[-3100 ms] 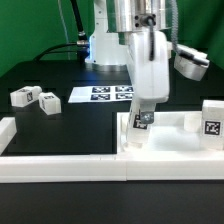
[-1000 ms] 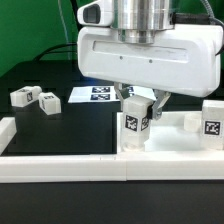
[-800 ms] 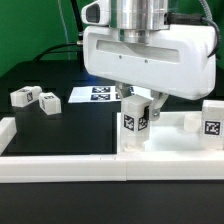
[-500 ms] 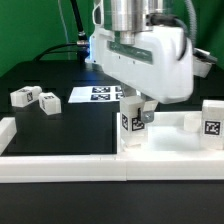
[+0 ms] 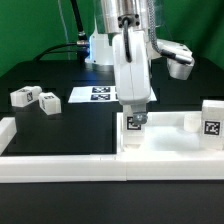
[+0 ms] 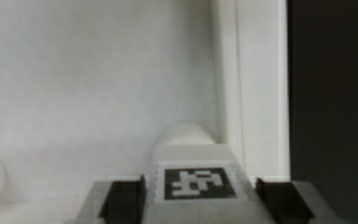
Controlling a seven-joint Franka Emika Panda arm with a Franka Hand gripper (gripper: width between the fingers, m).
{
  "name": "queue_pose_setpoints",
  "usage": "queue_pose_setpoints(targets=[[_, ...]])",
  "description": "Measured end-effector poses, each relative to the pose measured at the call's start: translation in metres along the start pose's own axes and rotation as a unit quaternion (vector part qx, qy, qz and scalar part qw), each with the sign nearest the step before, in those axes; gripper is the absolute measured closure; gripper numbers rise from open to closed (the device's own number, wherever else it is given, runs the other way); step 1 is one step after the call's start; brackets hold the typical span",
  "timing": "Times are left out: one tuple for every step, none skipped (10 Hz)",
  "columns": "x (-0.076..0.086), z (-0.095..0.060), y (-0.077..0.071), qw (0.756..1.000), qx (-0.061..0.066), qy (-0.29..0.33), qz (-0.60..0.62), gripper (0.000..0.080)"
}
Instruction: Assemble square table
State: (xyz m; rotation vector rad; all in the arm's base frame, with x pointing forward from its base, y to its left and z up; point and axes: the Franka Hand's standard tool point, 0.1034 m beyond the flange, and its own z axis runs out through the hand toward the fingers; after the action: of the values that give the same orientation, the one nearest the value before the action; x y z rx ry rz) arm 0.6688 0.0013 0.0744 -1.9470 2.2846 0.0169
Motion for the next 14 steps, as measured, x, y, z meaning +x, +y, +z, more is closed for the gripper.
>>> queue_pose_setpoints(targets=[[0.0,0.0,0.0,0.998,0.001,0.003,-0.057,0.0506],[-0.002,0.0,-0.002,0.991,0.005,0.005,-0.131,0.029],[-0.001,0.0,-0.002,0.98,0.005,0.005,-0.197,0.0194],[-0.002,-0.001,-0.002,0.957,0.002,0.01,-0.289,0.0163],[-0.002,-0.002,0.0,0.94,0.006,0.012,-0.341,0.0163],[0.0,-0.002,0.0,0.929,0.005,0.013,-0.369,0.0151],[0.001,-0.002,0.0,0.913,0.003,0.015,-0.408,0.0151],[0.002,-0.002,0.0,0.893,0.002,0.017,-0.449,0.0151],[0.002,-0.004,-0.002,0.848,-0.006,0.028,-0.529,0.0151],[-0.002,-0.006,-0.005,0.792,-0.018,0.043,-0.608,0.0151],[-0.005,-0.01,-0.009,0.762,-0.018,0.047,-0.645,0.0151],[-0.002,-0.009,-0.008,0.752,-0.02,0.047,-0.658,0.0151],[-0.002,-0.009,-0.008,0.762,-0.019,0.047,-0.646,0.016],[-0.001,-0.009,-0.008,0.762,-0.019,0.047,-0.646,0.0349]])
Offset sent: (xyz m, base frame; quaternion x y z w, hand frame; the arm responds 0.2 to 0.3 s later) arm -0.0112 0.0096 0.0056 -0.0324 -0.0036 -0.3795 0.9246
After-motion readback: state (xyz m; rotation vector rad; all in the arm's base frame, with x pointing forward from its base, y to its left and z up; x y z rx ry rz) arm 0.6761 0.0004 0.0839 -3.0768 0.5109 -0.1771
